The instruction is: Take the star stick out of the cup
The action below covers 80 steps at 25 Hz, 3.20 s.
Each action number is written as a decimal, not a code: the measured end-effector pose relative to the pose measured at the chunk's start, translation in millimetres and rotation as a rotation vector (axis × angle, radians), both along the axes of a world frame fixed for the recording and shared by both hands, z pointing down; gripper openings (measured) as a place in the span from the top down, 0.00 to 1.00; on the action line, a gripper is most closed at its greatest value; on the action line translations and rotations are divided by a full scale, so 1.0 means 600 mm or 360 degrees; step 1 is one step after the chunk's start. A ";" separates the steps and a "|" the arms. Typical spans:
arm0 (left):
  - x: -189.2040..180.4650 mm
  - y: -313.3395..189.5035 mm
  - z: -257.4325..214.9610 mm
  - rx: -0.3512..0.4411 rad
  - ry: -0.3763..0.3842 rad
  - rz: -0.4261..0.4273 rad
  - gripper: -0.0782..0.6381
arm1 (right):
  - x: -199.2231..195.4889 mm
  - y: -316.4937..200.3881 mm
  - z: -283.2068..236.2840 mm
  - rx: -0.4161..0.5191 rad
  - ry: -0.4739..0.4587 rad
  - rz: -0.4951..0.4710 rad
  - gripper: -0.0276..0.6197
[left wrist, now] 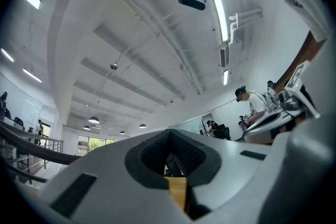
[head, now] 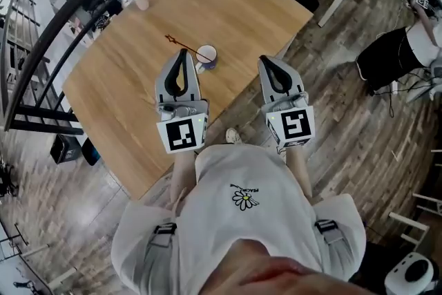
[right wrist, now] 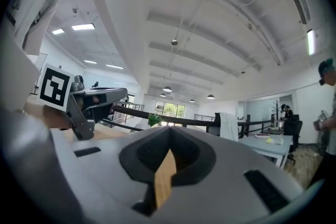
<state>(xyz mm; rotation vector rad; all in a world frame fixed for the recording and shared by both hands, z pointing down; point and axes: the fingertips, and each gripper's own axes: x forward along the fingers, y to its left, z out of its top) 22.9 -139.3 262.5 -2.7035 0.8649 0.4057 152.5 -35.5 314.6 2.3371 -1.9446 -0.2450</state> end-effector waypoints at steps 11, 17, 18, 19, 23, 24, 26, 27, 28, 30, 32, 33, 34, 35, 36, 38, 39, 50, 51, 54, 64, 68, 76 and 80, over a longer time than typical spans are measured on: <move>-0.036 -0.112 0.016 -0.0112 0.0036 -0.0350 0.87 | -0.002 -0.150 0.004 -0.0034 -0.0034 -0.0390 0.95; -0.053 -0.116 0.042 -0.0198 0.0012 -0.0534 0.87 | -0.012 -0.205 0.016 -0.0049 -0.0069 -0.0605 0.95; -0.057 -0.117 0.045 -0.0216 0.0003 -0.0580 0.87 | -0.015 -0.217 0.015 -0.0055 -0.0077 -0.0655 0.95; -0.064 -0.117 0.047 -0.0233 -0.0002 -0.0633 0.87 | -0.020 -0.228 0.014 -0.0060 -0.0087 -0.0709 0.95; -0.092 -0.121 0.044 -0.0235 0.0011 -0.0826 0.87 | -0.040 -0.263 0.006 -0.0049 -0.0130 -0.0899 0.95; -0.094 -0.122 0.039 -0.0226 0.0023 -0.0860 0.87 | -0.042 -0.270 0.006 -0.0047 -0.0138 -0.0933 0.95; -0.099 -0.117 0.035 -0.0222 0.0038 -0.0924 0.87 | -0.045 -0.278 0.012 -0.0065 -0.0165 -0.1004 0.95; -0.102 -0.114 0.037 -0.0227 0.0039 -0.0951 0.87 | -0.047 -0.281 0.017 -0.0081 -0.0178 -0.1040 0.95; -0.103 -0.113 0.040 -0.0236 0.0040 -0.0973 0.87 | -0.049 -0.284 0.020 -0.0096 -0.0182 -0.1075 0.95; -0.103 -0.115 0.044 -0.0252 0.0040 -0.1010 0.87 | -0.052 -0.290 0.022 -0.0115 -0.0173 -0.1133 0.95; -0.102 -0.120 0.045 -0.0253 0.0033 -0.1042 0.87 | -0.053 -0.297 0.019 -0.0116 -0.0164 -0.1168 0.95; -0.103 -0.122 0.044 -0.0250 0.0031 -0.1056 0.87 | -0.053 -0.300 0.017 -0.0114 -0.0168 -0.1179 0.95; -0.103 -0.123 0.042 -0.0248 0.0033 -0.1070 0.87 | -0.051 -0.303 0.016 -0.0115 -0.0178 -0.1190 0.95; -0.103 -0.124 0.040 -0.0246 0.0038 -0.1084 0.87 | -0.049 -0.307 0.016 -0.0123 -0.0193 -0.1202 0.95; -0.103 -0.126 0.038 -0.0244 0.0044 -0.1097 0.87 | -0.047 -0.313 0.019 -0.0141 -0.0208 -0.1212 0.95; -0.102 -0.129 0.039 -0.0244 0.0050 -0.1117 0.87 | -0.044 -0.332 0.034 -0.0207 -0.0235 -0.1222 0.95; -0.102 -0.131 0.040 -0.0246 0.0049 -0.1125 0.87 | -0.045 -0.344 0.045 -0.0258 -0.0240 -0.1233 0.95; -0.109 -0.150 0.048 -0.0294 0.0057 -0.1200 0.87 | -0.113 -0.419 0.213 -0.0898 -0.0268 -0.1566 0.74; -0.110 -0.151 0.051 -0.0301 0.0057 -0.1207 0.87 | -0.117 -0.421 0.228 -0.0945 -0.0265 -0.1580 0.74; -0.114 -0.151 0.062 -0.0331 0.0051 -0.1237 0.87 | -0.123 -0.426 0.271 -0.1083 -0.0275 -0.1617 0.74; -0.135 -0.146 0.096 -0.0418 0.0030 -0.1318 0.87 | -0.137 -0.423 0.350 -0.1351 -0.0197 -0.1673 0.79; -0.140 -0.148 0.101 -0.0430 0.0020 -0.1333 0.87 | -0.137 -0.424 0.366 -0.1410 -0.0169 -0.1668 0.84; -0.150 -0.144 0.104 -0.0441 0.0037 -0.1362 0.87 | -0.137 -0.421 0.370 -0.1426 -0.0199 -0.1652 0.94; -0.150 -0.149 0.108 -0.0449 0.0038 -0.1361 0.87 | -0.135 -0.423 0.367 -0.1411 -0.0231 -0.1648 0.94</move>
